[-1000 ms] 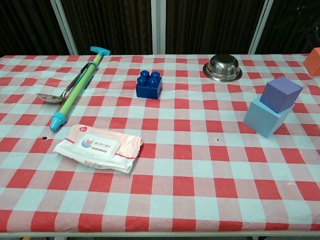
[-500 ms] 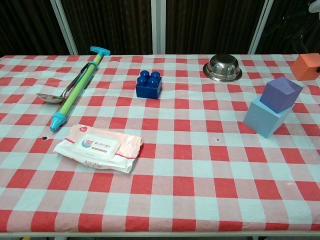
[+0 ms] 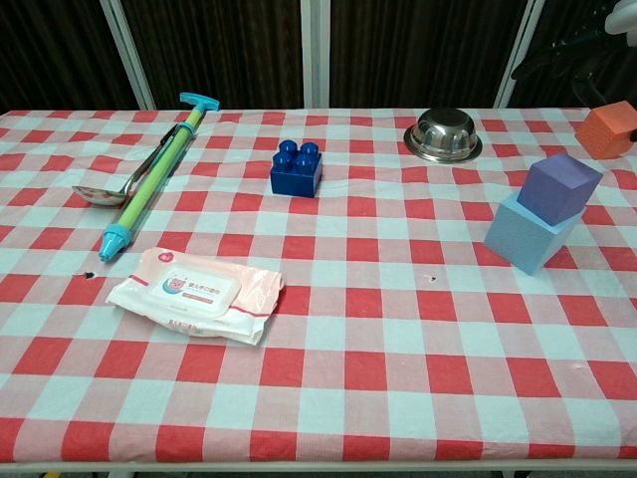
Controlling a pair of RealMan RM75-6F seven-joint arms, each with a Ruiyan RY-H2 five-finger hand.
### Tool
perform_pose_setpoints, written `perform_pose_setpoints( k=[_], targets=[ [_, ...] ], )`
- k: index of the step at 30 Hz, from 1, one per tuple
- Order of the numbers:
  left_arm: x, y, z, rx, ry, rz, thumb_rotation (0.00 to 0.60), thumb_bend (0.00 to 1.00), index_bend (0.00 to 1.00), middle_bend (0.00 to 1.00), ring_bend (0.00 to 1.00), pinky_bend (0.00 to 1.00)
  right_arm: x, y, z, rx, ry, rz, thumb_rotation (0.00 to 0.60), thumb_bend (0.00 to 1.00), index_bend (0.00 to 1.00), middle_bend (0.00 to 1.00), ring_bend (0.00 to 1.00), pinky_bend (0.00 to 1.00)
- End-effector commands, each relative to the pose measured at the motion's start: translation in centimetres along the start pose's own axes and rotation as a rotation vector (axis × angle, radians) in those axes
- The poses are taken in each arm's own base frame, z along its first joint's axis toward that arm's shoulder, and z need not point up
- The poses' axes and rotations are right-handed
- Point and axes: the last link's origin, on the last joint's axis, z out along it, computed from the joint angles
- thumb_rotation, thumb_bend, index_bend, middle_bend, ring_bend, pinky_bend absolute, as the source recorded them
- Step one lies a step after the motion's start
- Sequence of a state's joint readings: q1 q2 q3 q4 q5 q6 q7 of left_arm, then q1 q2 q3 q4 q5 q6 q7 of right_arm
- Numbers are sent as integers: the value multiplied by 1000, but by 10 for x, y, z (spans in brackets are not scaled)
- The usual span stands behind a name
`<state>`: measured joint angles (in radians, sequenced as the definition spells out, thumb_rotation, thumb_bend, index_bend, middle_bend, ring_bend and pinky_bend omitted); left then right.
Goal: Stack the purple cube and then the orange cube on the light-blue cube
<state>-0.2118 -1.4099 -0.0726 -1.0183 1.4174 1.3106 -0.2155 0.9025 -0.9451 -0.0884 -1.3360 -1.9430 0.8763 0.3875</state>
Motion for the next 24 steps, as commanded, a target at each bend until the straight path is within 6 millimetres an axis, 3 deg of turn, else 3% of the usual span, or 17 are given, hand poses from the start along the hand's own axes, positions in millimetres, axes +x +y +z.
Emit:
perform_pose_setpoints(
  k=[1, 9, 24],
  targets=[
    [-1, 0, 0, 1, -1, 2, 600, 86, 225, 195, 119, 265, -4, -2, 8, 40, -4, -12, 600, 134, 0, 492, 177, 139],
    [-2, -3, 2, 9, -2, 2, 600, 86, 225, 195, 120, 265, -8, 0, 21, 72, 9, 8, 600, 134, 0, 491, 177, 147],
    [-3, -4, 2, 14, -8, -5, 600, 86, 225, 195, 120, 265, -8, 3, 19, 91, 20, 19, 600, 134, 0, 490, 177, 149]
  ],
)
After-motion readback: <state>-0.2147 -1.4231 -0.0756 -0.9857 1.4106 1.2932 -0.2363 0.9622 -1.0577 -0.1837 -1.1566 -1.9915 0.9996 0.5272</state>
